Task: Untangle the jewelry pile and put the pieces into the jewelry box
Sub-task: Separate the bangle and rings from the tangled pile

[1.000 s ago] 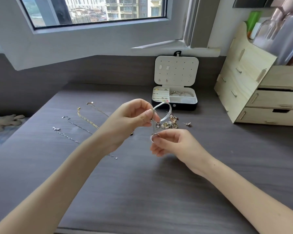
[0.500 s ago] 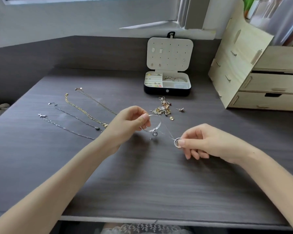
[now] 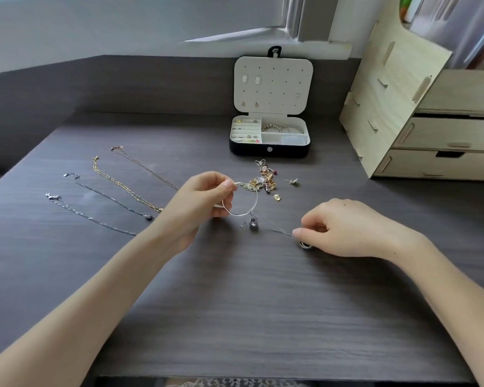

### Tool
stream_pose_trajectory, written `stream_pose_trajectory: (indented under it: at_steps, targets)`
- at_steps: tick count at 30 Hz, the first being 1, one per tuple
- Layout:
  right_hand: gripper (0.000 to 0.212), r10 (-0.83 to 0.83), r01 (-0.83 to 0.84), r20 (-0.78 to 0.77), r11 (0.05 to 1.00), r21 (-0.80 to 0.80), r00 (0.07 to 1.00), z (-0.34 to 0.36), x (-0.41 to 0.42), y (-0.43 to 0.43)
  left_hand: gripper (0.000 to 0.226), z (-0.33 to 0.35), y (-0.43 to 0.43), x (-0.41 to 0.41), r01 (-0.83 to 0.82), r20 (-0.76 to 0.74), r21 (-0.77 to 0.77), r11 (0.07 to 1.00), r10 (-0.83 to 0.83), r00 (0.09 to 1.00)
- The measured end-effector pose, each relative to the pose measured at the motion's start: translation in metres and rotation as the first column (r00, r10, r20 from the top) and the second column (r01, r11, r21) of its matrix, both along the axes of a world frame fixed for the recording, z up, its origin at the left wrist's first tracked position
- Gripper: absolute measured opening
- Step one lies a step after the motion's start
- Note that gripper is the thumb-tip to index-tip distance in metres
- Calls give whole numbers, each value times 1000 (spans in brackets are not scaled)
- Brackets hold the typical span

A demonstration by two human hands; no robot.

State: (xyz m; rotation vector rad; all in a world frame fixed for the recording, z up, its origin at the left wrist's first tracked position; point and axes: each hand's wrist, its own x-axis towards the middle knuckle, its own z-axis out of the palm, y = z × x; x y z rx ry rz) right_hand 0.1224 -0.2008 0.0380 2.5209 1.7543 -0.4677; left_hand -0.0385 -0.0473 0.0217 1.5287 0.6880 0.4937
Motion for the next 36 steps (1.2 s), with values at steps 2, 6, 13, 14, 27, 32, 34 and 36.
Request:
stream_pose_trajectory:
  at_steps: [2, 6, 13, 14, 27, 32, 34, 36]
  targets:
    - [48, 26, -26, 76, 1000, -10, 997, 0, 1, 2, 19, -2, 0, 0, 11, 4, -10, 1000, -11, 1000]
    - [41, 19, -36, 153, 993, 113, 988, 3, 2, 7, 19, -3, 1, 1, 31, 20, -21, 999, -31, 999]
    - [12, 80, 101, -266, 791, 604, 961, -9, -8, 30, 18, -3, -1, 1, 58, 65, -35, 998, -55, 996]
    - [12, 108, 97, -259, 737, 669, 960, -10, -11, 30, 18, -4, -1, 1, 57, 68, -32, 998, -55, 996]
    - [32, 84, -187, 191, 753, 630, 978, -35, -38, 30, 14, -14, -16, 3, 104, -55, 192, 976, -95, 994]
    - [12, 65, -169, 182, 749, 641, 981, -36, -40, 35, 14, -19, -12, 0, 91, -134, 256, 962, -58, 989]
    - [8, 77, -173, 174, 740, 650, 982, -36, -41, 36, 14, -18, -12, -1, 85, -143, 256, 963, -49, 988]
    - [14, 90, -175, 160, 726, 665, 983, -36, -41, 36, 14, -16, -13, -1, 83, -146, 252, 964, -47, 988]
